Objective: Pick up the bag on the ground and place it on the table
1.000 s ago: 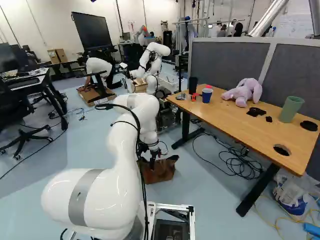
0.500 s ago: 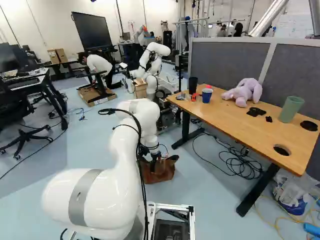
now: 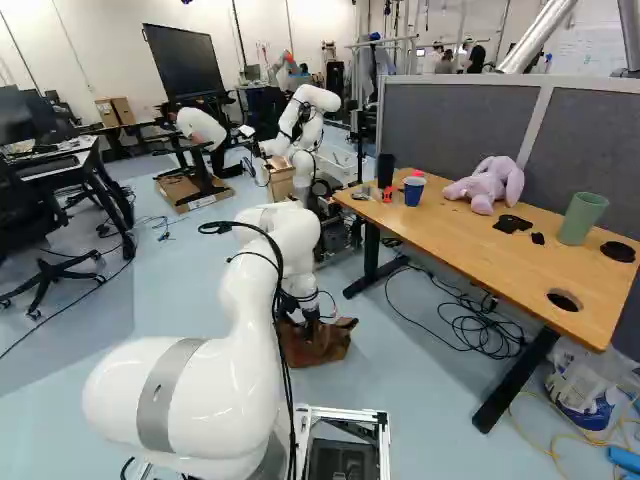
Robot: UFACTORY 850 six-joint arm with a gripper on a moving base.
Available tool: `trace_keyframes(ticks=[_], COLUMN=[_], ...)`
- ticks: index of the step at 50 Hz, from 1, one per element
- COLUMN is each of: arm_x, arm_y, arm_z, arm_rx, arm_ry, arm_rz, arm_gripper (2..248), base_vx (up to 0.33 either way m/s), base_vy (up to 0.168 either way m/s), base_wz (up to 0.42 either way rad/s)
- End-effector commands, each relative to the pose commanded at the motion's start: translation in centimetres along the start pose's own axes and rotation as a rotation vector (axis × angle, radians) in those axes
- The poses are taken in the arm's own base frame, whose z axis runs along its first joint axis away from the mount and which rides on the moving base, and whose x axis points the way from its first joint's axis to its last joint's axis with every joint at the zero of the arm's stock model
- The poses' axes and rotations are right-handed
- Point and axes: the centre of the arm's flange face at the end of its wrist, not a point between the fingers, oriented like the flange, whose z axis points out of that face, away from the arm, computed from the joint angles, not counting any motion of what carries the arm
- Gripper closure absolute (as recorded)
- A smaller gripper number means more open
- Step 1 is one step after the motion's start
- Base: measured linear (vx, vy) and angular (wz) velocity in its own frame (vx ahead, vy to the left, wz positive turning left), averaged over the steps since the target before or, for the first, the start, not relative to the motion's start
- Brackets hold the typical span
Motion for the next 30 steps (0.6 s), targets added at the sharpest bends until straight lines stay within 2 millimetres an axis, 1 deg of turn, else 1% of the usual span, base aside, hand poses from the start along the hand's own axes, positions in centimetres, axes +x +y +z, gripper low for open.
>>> trace_keyframes(ticks=[1, 5, 6, 11, 12, 16, 17, 30], arm_x=[0.0, 0.0, 0.0, 0.0, 0.0, 0.0, 0.0, 0.0], arm_y=[0.0, 0.0, 0.0, 0.0, 0.0, 0.0, 0.0, 0.1], arm_z=[0.0, 0.0, 0.0, 0.0, 0.0, -0.1, -0.2, -1.8], arm_rx=[0.000, 0.000, 0.000, 0.000, 0.000, 0.000, 0.000, 0.000], arm_ry=[0.000, 0.000, 0.000, 0.000, 0.000, 0.000, 0.000, 0.000], arm_rz=[0.000, 0.000, 0.000, 0.000, 0.000, 0.000, 0.000, 0.000], arm_gripper=[147, 147, 186, 186, 223, 223, 232, 232], base_vx=[0.000, 0.000, 0.000, 0.000, 0.000, 0.000, 0.000, 0.000], base_vy=[0.000, 0.000, 0.000, 0.000, 0.000, 0.000, 0.000, 0.000], base_wz=[0.000, 0.000, 0.000, 0.000, 0.000, 0.000, 0.000, 0.000])
